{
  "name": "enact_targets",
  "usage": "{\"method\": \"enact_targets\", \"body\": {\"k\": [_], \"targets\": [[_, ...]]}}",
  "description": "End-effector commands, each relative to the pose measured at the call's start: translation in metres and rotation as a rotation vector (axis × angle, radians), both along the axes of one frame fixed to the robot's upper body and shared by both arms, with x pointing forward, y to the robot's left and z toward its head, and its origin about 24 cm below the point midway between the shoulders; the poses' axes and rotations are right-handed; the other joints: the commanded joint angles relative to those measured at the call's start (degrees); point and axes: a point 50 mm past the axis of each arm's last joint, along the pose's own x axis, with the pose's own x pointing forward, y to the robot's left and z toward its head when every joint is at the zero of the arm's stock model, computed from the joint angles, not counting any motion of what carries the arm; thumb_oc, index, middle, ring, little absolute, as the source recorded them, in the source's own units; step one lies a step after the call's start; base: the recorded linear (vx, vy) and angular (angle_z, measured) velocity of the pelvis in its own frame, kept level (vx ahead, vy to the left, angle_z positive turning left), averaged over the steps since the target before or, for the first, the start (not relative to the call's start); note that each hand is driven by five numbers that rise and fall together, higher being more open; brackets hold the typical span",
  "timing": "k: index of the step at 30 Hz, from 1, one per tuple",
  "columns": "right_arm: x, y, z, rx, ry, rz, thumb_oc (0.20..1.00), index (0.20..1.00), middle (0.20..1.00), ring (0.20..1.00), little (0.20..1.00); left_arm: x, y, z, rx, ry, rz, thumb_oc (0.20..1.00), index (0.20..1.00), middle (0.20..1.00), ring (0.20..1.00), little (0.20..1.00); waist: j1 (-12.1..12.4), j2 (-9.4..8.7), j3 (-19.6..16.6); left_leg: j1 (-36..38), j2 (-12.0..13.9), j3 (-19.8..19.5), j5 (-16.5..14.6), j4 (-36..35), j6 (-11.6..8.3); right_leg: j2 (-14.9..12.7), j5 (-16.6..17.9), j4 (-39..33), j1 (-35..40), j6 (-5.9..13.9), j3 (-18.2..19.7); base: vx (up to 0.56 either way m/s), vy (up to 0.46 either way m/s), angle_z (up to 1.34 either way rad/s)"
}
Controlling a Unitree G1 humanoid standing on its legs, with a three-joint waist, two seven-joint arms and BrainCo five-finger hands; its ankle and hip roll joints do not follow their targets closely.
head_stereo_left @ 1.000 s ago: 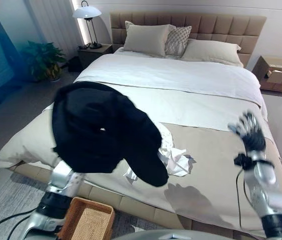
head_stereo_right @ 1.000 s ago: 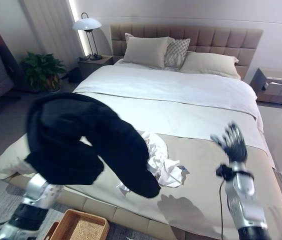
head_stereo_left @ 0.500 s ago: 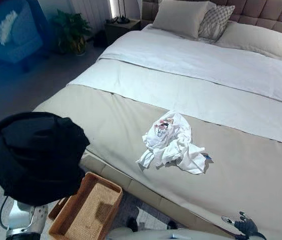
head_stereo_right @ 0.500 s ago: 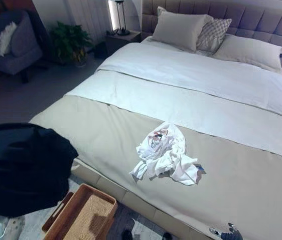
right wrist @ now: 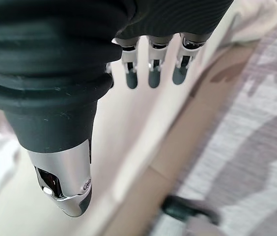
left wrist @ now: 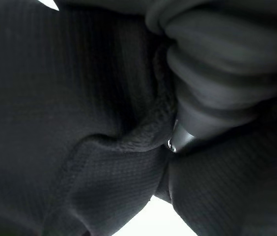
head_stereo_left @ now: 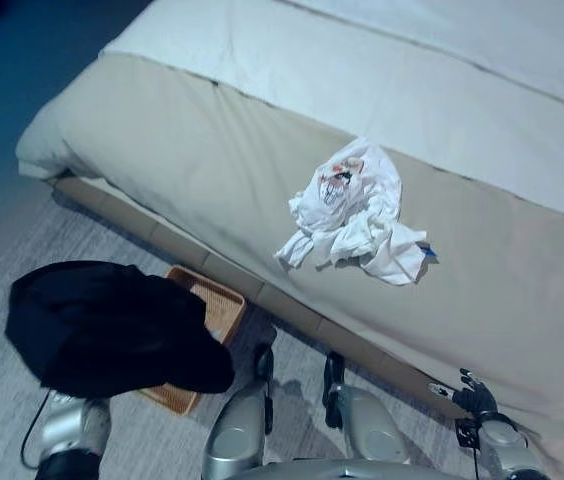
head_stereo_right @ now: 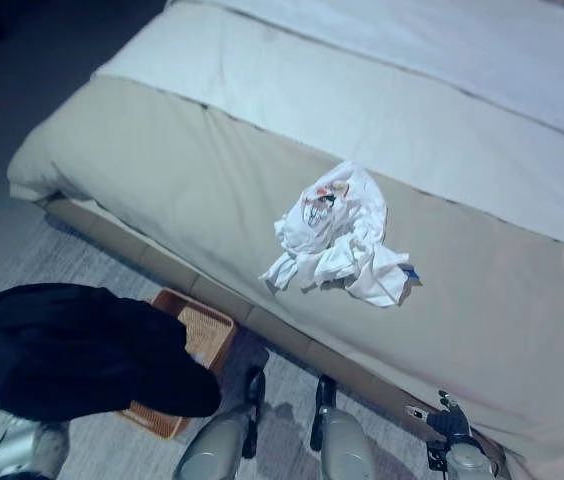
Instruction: Pick up clothes into the bucket
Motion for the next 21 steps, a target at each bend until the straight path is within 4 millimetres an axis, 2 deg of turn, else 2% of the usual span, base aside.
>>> {"method": "enact_targets", "body": {"k": [1, 2, 3, 8, 9, 10, 12, 13, 14, 17, 21], "targets": [[0.008, 0.004, 0.006, -0.049, -0.044, 0.077, 1.0, 1.0, 1.0, 1.0, 1.0, 0.004, 0.017, 0.026, 0.213, -0.048, 0.082, 0.2, 0.2, 0.2, 0.2, 0.2, -0.96, -1.82, 0.03, -4.68, -1.59, -1.19, -4.24, 9.66, 2.25, -3.47, 2.21, 2.49, -1.32, 1.92, -0.16, -0.08, 0.008, -0.05], [0.012, 0.006, 0.008, -0.045, -0.061, 0.079, 1.0, 1.0, 1.0, 1.0, 1.0, 0.008, 0.018, 0.027, 0.228, -0.044, 0.089, 0.2, 0.2, 0.2, 0.2, 0.2, -0.97, -2.12, 0.51, -5.93, -1.63, -1.26, -4.21, 10.48, 2.43, -3.65, 2.28, 3.26, -2.64, 1.77, 0.14, -0.15, 0.018, -0.1], [0.019, 0.011, 0.01, -0.039, -0.093, 0.09, 1.0, 1.0, 1.0, 1.0, 1.0, 0.014, 0.024, 0.031, 0.25, -0.04, 0.132, 0.2, 0.2, 0.2, 0.2, 0.2, -0.87, -2.85, 2.63, -9.73, -1.85, -1.03, -5.34, 14.15, 2.8, -3.56, 1.53, 6.72, -6.39, 1.51, 1.08, -0.11, 0.015, -0.1], [0.027, 0.015, 0.013, -0.044, -0.121, 0.09, 1.0, 1.0, 1.0, 1.0, 1.0, 0.022, 0.024, 0.033, 0.216, -0.052, 0.17, 0.2, 0.2, 0.2, 0.2, 0.2, -0.74, -3.84, 4.37, -15.49, -2.08, -1.05, -6.2, 18.39, 3.22, -3.56, 0.97, 10.13, -11.47, 1.28, 1.58, -0.07, 0.001, -0.05], [0.029, 0.017, 0.014, -0.042, -0.127, 0.088, 1.0, 1.0, 1.0, 1.0, 1.0, 0.022, 0.028, 0.028, 0.192, -0.031, 0.198, 0.2, 0.2, 0.2, 0.2, 0.2, -0.86, -4.15, 5.12, -16.88, -2.09, -1.03, -6.44, 19.53, 3.29, -3.62, 0.95, 10.88, -12.78, 1.31, 1.53, -0.06, 0.01, 0.02], [0.034, 0.017, 0.017, -0.049, -0.147, 0.084, 1.0, 1.0, 1.0, 1.0, 1.0, 0.027, 0.035, 0.032, 0.163, -0.042, 0.236, 0.2, 0.2, 0.2, 0.2, 0.2, -1.08, -4.73, 5.93, -20.46, -2.06, -1.13, -6.65, 21.4, 3.26, -3.7, 1.01, 11.76, -15.83, 1.34, 1.4, -0.07, 0.007, 0.01], [0.034, 0.018, 0.017, -0.048, -0.152, 0.077, 1.0, 1.0, 1.0, 1.0, 1.0, 0.028, 0.037, 0.033, 0.148, -0.048, 0.252, 0.2, 0.2, 0.2, 0.2, 0.2, -1.23, -4.97, 5.94, -22.54, -2.12, -1.26, -6.66, 22.16, 3.2, -3.72, 1.05, 12.27, -17.61, 1.41, 1.14, 0.0, -0.006, -0.03], [0.037, 0.018, 0.019, -0.049, -0.178, 0.058, 1.0, 1.0, 1.0, 1.0, 1.0, 0.031, 0.04, 0.041, 0.148, -0.075, 0.269, 0.2, 0.2, 0.2, 0.2, 0.2, -1.5, -5.46, 5.94, -25.28, -1.68, -2.06, -8.56, 23.76, 2.87, -3.51, -0.52, 13.58, -20.29, 1.93, 1.32, 0.05, -0.011, -0.01], [0.039, 0.019, 0.021, -0.049, -0.198, 0.037, 1.0, 1.0, 1.0, 1.0, 1.0, 0.033, 0.042, 0.05, 0.168, -0.103, 0.288, 0.2, 0.2, 0.2, 0.2, 0.2, -1.57, -5.87, 5.94, -28.41, -1.61, -2.29, -8.7, 24.5, 2.76, -3.45, -0.44, 14.12, -23.4, 2.09, 0.83, 0.05, -0.011, 0.04], [0.042, 0.022, 0.022, -0.047, -0.215, 0.026, 1.0, 1.0, 1.0, 1.0, 1.0, 0.034, 0.048, 0.057, 0.188, -0.106, 0.316, 0.2, 0.2, 0.2, 0.2, 0.2, -1.84, -6.5, 5.94, -32.27, -1.57, -2.66, -8.86, 25.89, 2.68, -3.59, -0.23, 14.73, -26.6, 2.22, 0.39, -0.02, -0.01, 0.07], [0.05, 0.026, 0.03, -0.03, -0.282, 0.012, 1.0, 1.0, 1.0, 1.0, 1.0, 0.032, 0.069, 0.072, 0.304, -0.053, 0.383, 0.2, 0.2, 0.2, 0.2, 0.2, -2.29, -7.96, 5.94, -39.77, -1.3, -3.26, -9.33, 28.22, 2.48, -3.62, 0.07, 16.13, -33.49, 2.71, -0.35, 0.01, 0.009, 0.08]]}}
